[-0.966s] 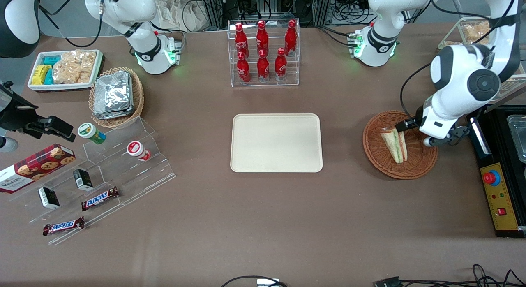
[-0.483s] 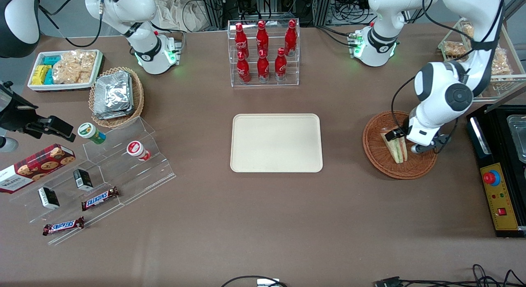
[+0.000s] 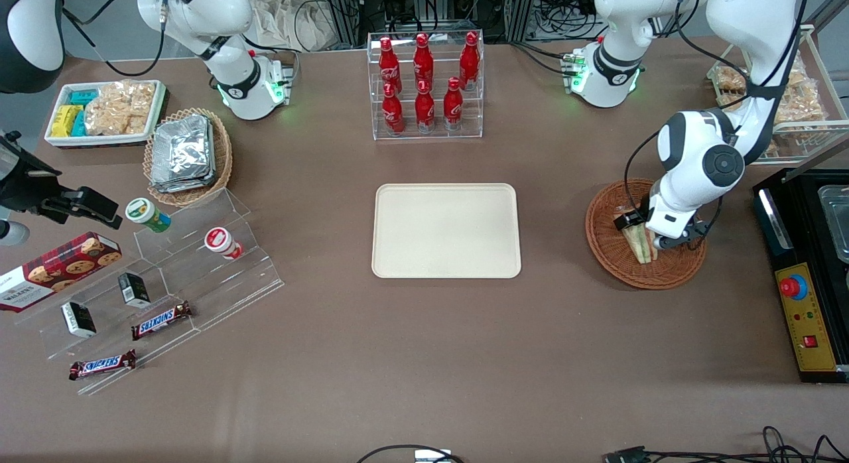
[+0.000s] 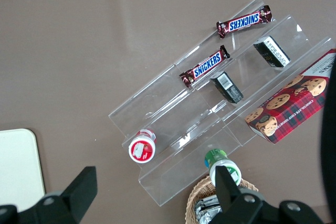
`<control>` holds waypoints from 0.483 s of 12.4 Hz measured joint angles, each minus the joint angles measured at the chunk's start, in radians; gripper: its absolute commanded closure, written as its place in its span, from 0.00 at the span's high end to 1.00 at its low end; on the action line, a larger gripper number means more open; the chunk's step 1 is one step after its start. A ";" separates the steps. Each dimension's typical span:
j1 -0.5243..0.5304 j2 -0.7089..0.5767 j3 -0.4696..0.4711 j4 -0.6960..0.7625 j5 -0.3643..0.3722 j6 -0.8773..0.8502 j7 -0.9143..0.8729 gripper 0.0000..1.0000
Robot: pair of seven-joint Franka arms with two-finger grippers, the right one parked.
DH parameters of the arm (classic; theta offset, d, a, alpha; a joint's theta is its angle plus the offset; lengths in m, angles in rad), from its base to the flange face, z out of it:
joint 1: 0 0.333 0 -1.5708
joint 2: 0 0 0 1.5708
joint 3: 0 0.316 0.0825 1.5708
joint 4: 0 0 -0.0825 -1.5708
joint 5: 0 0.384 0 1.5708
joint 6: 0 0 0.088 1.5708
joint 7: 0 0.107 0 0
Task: Place sandwich from basket to tray
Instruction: 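Lower the left gripper and close it on the wrapped sandwich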
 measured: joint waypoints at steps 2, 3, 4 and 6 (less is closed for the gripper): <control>0.000 0.000 0.000 0.000 0.000 0.000 0.000 0.00; 0.000 -0.001 0.000 0.001 0.000 0.000 0.000 0.00; 0.000 -0.002 0.001 0.001 0.000 0.000 0.000 0.00; 0.000 -0.035 0.002 0.020 0.000 -0.079 0.000 0.00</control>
